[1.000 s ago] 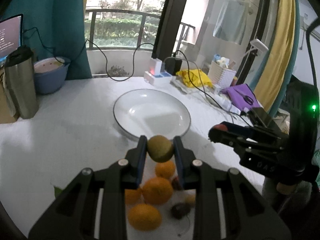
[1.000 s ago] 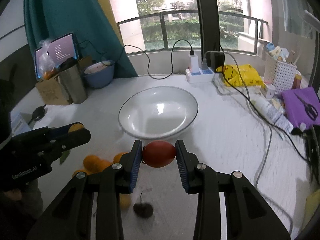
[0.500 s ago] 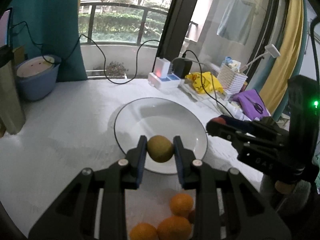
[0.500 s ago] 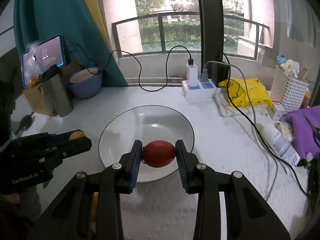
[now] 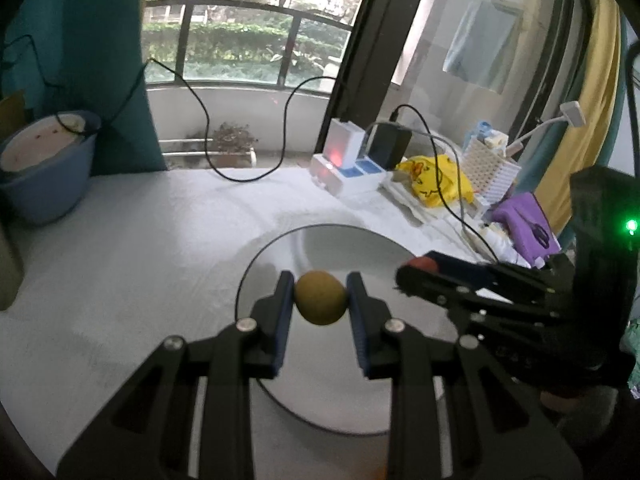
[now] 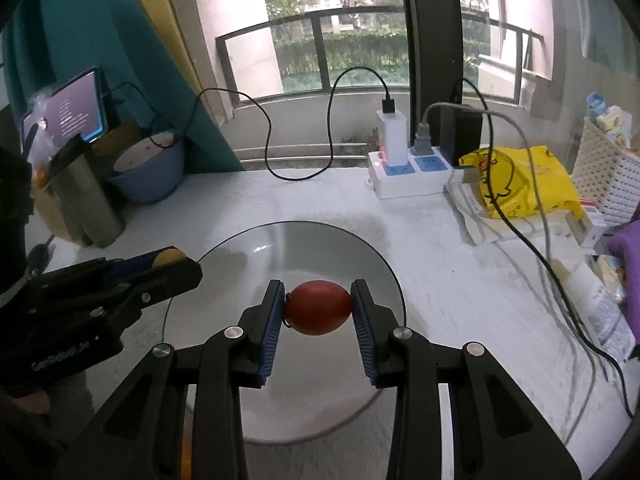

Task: Organize fruits
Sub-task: 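Carry the red tomato and yellow plum over the white plate with both tools, then open both tools to drop the tomato and plum onto the plate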

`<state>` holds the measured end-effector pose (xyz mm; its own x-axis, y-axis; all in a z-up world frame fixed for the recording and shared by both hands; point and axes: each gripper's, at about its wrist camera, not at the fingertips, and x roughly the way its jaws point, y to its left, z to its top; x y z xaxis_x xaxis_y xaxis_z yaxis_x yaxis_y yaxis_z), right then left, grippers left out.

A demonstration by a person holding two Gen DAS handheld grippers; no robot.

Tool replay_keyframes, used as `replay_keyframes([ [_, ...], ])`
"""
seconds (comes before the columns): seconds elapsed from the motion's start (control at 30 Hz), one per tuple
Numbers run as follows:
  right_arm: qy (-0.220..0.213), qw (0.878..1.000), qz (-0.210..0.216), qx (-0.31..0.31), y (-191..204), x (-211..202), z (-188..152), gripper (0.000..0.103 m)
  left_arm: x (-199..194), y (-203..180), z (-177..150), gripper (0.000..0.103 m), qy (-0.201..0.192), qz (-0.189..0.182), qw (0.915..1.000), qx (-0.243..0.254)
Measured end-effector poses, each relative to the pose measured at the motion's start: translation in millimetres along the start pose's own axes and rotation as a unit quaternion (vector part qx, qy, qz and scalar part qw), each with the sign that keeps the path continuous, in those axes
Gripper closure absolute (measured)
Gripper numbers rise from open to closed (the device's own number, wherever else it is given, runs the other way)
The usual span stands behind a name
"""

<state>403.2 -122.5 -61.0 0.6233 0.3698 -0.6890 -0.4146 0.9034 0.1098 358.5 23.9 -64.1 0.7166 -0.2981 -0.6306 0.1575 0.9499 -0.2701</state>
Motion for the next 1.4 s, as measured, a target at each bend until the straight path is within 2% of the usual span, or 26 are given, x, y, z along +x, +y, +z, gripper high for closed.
replay_keyframes([
  [0.13, 0.008, 1.0, 0.01, 0.01, -2, 19, 8, 0.067, 17, 9, 5, 0.075, 0.019, 0.008, 0.9998, -0.007],
  [0.37, 0.036, 0.999, 0.016, 0.02, -5, 48, 14, 0.066, 41, 16, 7, 0.075, 0.062, 0.0, 0.9979, -0.02],
  [0.53, 0.035, 0.999, 0.024, 0.022, -4, 52, 17, 0.066, 41, 22, 8, 0.074, 0.063, -0.005, 0.9975, -0.033],
  [0.63, 0.033, 0.999, 0.02, 0.026, -6, 51, 17, 0.059, 40, 22, 9, 0.073, 0.064, -0.005, 0.9972, -0.038],
  [0.83, 0.019, 0.999, 0.008, 0.029, -8, 33, 17, 0.058, 17, 16, 16, 0.07, 0.04, 0.001, 0.9988, -0.027],
  [0.97, 0.006, 1.0, 0.003, 0.025, -4, 15, 18, 0.058, -4, 9, 19, 0.063, 0.022, 0.003, 0.9996, -0.019],
  [1.4, -0.022, 1.0, -0.002, 0.017, 14, -46, 1, 0.058, -70, -12, 9, 0.061, -0.021, 0.013, 0.9997, -0.009],
])
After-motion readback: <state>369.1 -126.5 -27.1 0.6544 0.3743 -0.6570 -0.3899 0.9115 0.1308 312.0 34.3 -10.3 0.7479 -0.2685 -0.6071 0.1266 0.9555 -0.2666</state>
